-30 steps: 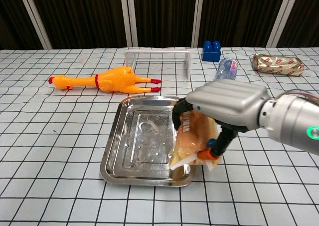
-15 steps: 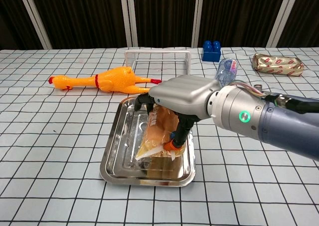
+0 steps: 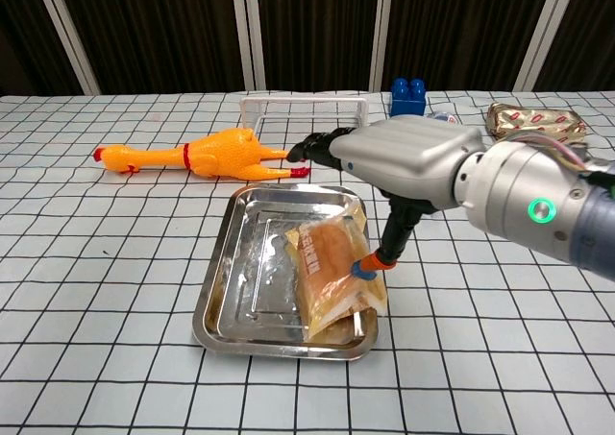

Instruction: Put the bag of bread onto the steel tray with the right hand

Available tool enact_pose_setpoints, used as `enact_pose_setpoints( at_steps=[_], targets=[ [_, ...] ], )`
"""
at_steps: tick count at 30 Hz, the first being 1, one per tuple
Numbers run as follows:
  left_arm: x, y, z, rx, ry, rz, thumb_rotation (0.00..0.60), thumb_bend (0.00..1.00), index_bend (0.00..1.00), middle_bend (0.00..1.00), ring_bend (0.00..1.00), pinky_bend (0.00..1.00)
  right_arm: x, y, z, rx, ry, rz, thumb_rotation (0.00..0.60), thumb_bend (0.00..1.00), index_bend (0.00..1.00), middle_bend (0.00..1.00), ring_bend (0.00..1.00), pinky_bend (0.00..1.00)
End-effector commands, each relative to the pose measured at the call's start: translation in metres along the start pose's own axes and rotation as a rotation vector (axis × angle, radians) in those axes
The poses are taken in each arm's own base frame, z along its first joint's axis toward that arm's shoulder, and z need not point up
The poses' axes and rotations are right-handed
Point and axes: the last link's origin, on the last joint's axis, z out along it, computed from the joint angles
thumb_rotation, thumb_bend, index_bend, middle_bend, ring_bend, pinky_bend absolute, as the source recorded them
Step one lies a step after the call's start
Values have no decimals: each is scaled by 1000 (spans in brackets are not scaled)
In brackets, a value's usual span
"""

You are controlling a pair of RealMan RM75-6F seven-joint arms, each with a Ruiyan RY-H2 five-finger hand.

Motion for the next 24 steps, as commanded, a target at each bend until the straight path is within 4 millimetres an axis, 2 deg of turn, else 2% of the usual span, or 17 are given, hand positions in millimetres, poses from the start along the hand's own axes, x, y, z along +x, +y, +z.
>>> enact_pose_setpoints(
  at_steps=[1, 6, 11, 16, 19, 22, 24],
  targets=[
    [0, 2, -2, -7, 2, 0, 600, 19, 0, 0, 0, 0, 4, 4, -16, -10, 10, -8, 600, 207, 0, 0, 0, 185],
    [3, 2, -6, -18, 9, -9, 600, 19, 0, 0, 0, 0, 15, 21, -41, -76, 48, -27, 600, 207, 0, 0, 0, 128],
    [6, 2, -11, -25, 23, -16, 600, 19, 0, 0, 0, 0, 19, 65, -79, -210, 106, -49, 600, 207, 0, 0, 0, 11],
    [6, 5, -16, -45, 24, -13, 600, 19, 0, 0, 0, 0, -7, 126, -143, -364, 155, -97, 600, 207, 0, 0, 0, 0],
    [7, 7, -19, -63, 41, -22, 600, 19, 0, 0, 0, 0, -36, 157, -196, -422, 198, -89, 600, 207, 0, 0, 0, 0],
    [6, 11, -22, -82, 51, -18, 600, 20, 0, 0, 0, 0, -48, 176, -220, -474, 238, -104, 600, 208, 0, 0, 0, 0],
    [6, 15, -25, -101, 56, -10, 600, 20, 0, 0, 0, 0, -45, 182, -228, -492, 279, -101, 600, 207, 0, 0, 0, 0]
  ],
)
